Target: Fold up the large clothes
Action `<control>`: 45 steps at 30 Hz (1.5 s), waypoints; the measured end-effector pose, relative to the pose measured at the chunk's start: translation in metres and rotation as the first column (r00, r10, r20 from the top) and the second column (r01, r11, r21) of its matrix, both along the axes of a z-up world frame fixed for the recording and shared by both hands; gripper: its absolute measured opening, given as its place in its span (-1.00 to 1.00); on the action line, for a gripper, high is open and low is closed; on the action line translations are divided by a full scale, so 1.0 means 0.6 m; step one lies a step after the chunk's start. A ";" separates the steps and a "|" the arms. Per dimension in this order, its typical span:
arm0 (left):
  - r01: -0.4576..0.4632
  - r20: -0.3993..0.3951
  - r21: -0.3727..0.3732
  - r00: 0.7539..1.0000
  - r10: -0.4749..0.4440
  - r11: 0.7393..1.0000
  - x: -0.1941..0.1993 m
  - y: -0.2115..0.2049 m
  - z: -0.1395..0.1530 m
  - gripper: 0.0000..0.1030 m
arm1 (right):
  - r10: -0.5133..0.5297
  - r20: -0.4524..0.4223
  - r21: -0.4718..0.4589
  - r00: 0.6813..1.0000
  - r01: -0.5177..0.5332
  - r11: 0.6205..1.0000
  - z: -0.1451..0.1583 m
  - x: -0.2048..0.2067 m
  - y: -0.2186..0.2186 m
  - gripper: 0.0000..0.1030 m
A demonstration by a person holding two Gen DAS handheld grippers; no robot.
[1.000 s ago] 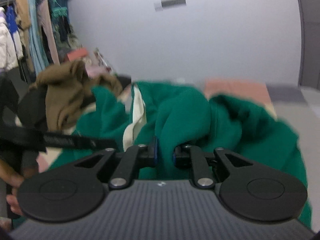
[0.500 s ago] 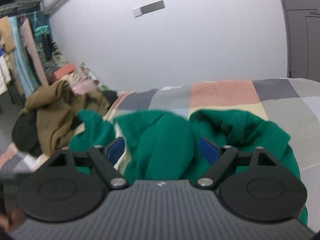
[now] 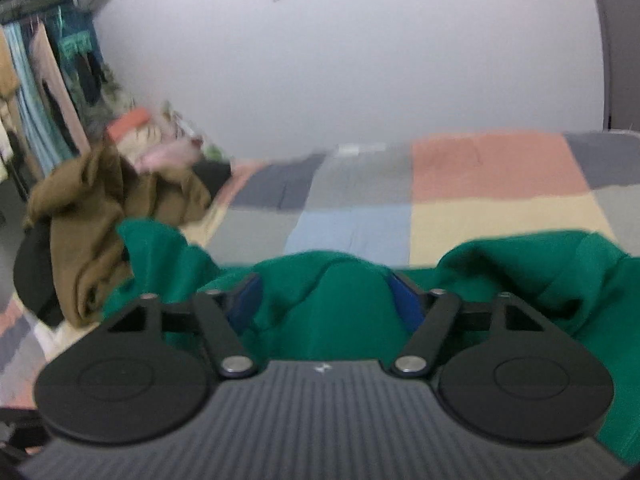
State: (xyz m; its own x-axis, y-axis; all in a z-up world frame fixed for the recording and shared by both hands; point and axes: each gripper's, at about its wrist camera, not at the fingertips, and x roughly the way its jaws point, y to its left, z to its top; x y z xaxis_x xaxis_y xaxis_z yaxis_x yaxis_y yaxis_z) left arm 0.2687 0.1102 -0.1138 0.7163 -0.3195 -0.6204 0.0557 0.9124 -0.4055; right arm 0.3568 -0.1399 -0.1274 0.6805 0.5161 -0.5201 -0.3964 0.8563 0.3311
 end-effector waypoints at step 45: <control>-0.029 -0.001 -0.143 1.000 0.029 0.989 -0.041 0.064 0.068 0.21 | 0.392 -0.100 -0.031 0.914 -0.397 0.917 0.063 -0.404 -0.152 -0.07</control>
State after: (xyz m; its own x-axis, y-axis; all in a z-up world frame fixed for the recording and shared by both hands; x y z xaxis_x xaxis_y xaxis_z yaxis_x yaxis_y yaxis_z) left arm 0.2439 0.1485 -0.0732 0.7269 -0.3843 -0.5692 0.0305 0.8461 -0.5322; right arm 0.1142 -0.2314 -0.0897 0.3757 0.7050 -0.6015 -0.6758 0.6525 0.3427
